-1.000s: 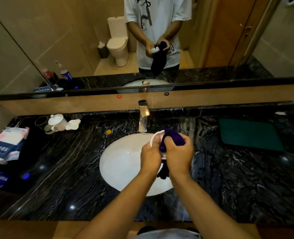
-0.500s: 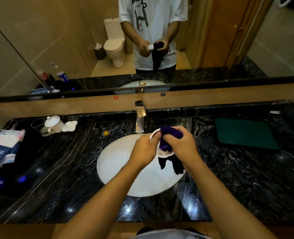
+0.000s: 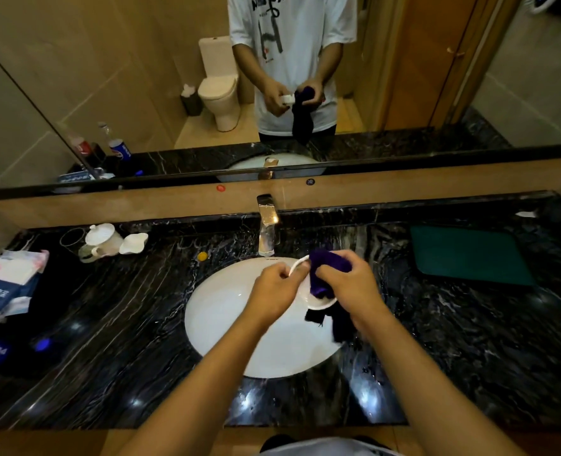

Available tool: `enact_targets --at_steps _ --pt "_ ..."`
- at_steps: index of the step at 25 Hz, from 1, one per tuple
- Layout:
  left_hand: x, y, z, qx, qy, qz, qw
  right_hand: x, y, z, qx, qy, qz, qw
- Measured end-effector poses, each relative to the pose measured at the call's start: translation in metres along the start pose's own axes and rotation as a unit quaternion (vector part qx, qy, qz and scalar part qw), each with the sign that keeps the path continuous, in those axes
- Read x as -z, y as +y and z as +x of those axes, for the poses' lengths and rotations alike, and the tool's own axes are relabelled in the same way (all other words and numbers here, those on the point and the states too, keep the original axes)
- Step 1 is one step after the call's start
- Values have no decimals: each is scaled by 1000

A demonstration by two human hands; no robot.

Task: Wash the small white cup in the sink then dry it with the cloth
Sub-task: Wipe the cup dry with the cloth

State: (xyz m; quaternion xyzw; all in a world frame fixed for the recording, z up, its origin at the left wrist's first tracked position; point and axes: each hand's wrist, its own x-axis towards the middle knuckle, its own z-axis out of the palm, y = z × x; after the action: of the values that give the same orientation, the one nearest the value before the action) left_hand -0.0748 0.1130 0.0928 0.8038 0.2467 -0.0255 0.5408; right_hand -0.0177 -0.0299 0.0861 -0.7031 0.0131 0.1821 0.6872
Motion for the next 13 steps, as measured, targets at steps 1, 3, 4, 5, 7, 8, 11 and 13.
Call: enact_targets --at_steps 1,3,4,5,7,8,11,13 --pt "8 3 2 -34 -15 21 999 6 -4 1 9 -51 -15 999" --pt "11 11 0 -76 -16 11 997 4 -8 1 26 -62 -1 998" --pt "7 15 -3 -77 12 -26 997 -3 -8 -3 27 -32 36 998" --pt "-1 19 -5 -61 52 -81 993 -13 -7 -8 19 8 96 995" --pt "-20 23 -10 5 127 -227 966 -34 1 -19 -3 74 204 976" --pt "-29 23 -12 37 153 -294 943 -41 5 -23 -2 85 229 970" --pt "-32 20 -9 93 174 -410 891 -41 13 -30 41 46 189 980" --pt "-24 13 -6 106 158 -414 890 -28 15 -31 73 7 114 991"
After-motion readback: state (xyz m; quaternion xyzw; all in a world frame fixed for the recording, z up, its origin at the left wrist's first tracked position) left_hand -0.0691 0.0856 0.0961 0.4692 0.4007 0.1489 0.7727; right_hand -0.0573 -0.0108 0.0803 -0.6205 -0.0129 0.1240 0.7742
